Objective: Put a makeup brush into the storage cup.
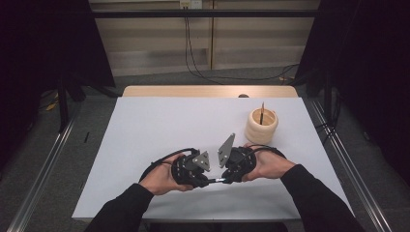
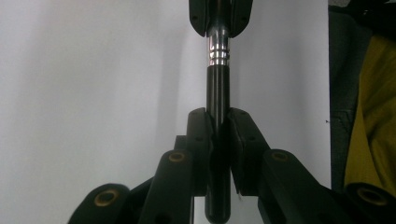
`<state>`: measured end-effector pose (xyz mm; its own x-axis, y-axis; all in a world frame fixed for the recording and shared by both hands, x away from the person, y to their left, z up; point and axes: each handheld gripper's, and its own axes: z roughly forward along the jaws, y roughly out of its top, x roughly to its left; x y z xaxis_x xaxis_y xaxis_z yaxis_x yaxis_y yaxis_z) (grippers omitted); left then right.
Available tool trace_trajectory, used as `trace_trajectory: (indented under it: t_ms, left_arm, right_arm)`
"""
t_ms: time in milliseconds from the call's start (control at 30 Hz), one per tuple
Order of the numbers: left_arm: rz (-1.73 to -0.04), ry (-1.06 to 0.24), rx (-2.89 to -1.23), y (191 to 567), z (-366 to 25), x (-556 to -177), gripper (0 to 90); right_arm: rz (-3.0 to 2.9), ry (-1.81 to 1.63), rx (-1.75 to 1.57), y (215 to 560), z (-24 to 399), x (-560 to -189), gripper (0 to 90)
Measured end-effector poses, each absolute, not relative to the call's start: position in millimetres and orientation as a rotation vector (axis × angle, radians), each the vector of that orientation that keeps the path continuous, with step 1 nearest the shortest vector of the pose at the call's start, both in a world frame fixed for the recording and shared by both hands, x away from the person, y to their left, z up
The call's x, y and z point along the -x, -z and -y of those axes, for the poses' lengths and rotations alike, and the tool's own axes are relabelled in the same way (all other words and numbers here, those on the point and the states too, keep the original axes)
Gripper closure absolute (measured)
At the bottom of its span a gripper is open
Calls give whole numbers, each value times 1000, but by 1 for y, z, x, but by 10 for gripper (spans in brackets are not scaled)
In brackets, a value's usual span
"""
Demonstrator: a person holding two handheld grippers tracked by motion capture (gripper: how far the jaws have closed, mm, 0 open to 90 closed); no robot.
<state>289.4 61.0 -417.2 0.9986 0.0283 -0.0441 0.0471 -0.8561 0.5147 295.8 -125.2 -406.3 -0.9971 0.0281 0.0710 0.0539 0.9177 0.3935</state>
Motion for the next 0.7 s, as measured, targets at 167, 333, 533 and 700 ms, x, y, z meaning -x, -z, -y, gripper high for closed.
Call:
trace_trajectory:
  t_ms: [167, 333, 533, 700]
  left_arm:
    - [-62, 41, -2591, 417, -62, -290, 797]
    - [-65, 58, -2580, 416, -64, -290, 798]
    - [-76, 58, -2569, 414, -66, -290, 798]
    - [-92, 54, -2558, 415, -68, -292, 798]
  right_arm:
    - [3015, 618, 58, 406, 125, -296, 772]
    - [3006, 643, 63, 407, 127, -296, 768]
    - [2993, 671, 56, 408, 127, -296, 729]
    - [2997, 716, 69, 409, 129, -296, 669]
